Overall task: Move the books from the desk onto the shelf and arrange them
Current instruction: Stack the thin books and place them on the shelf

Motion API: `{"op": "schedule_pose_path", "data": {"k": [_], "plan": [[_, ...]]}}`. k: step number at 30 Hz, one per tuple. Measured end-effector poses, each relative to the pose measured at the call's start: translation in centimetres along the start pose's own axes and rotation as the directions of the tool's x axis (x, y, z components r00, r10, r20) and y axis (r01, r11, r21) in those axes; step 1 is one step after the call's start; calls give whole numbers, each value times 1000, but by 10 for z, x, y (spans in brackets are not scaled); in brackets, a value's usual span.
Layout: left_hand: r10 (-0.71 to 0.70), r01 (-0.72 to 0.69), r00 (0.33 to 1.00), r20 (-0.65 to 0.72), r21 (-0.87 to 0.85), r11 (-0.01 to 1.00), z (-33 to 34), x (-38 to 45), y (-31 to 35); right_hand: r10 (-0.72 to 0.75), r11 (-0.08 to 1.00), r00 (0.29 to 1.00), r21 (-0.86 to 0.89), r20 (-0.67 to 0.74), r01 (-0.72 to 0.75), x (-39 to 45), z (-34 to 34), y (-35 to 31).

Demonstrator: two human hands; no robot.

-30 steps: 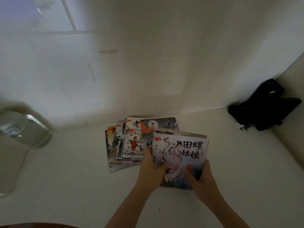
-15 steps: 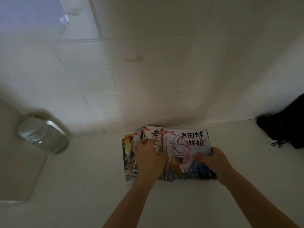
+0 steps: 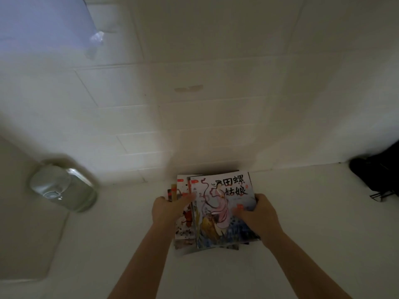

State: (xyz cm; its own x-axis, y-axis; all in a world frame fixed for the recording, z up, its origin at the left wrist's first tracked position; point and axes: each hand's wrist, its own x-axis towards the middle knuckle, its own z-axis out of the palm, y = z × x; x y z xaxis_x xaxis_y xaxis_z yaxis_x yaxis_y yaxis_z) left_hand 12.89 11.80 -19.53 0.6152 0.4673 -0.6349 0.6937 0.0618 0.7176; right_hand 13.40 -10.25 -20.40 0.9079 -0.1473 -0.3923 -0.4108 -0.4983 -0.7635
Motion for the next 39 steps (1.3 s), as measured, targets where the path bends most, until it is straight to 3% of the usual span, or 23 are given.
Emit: {"op": "schedule_pose_path", "data": {"k": [6, 8, 10, 14, 18, 22, 25, 29, 32, 36, 39], "plan": [[-75, 75, 997, -13, 287, 955, 2, 34, -21, -28, 998, 999, 56, 30, 26, -9, 25, -4], [-27, 20, 1000, 16, 308, 951, -4, 8, -7, -18, 994, 999, 109, 42, 13, -9, 28, 0], [79, -92, 993, 88, 152, 984, -9, -10, -3, -30, 987, 998, 158, 52, 21, -13, 27, 3], [205, -187, 955, 214, -101, 977, -23, -23, -4, -59, 942, 994, 334, 96, 24, -26, 20, 6], [412, -363, 848, 332, -202, 910, -36, -38, -9, -154, 892, 974, 447, 169, 63, -43, 7, 6], [584, -498, 677, 448, -307, 811, -45, -59, -30, -198, 904, 980, 390, 16, 176, -74, 10, 33], [630, -550, 588, 507, -322, 771, -46, -72, -44, -283, 870, 959, 422, 8, 253, -99, 15, 46], [658, -616, 570, 492, -273, 739, -50, -75, -65, -355, 814, 935, 501, 27, 294, -114, 11, 35], [650, -620, 604, 462, -240, 747, -47, -81, -80, -413, 799, 911, 476, -8, 367, -119, 13, 34], [671, -650, 616, 412, -215, 729, -37, -86, -102, -407, 776, 907, 485, -105, 404, -136, 25, 38], [669, -676, 615, 417, -158, 720, -33, -96, -109, -361, 791, 929, 503, -78, 350, -145, 21, 46]]}}
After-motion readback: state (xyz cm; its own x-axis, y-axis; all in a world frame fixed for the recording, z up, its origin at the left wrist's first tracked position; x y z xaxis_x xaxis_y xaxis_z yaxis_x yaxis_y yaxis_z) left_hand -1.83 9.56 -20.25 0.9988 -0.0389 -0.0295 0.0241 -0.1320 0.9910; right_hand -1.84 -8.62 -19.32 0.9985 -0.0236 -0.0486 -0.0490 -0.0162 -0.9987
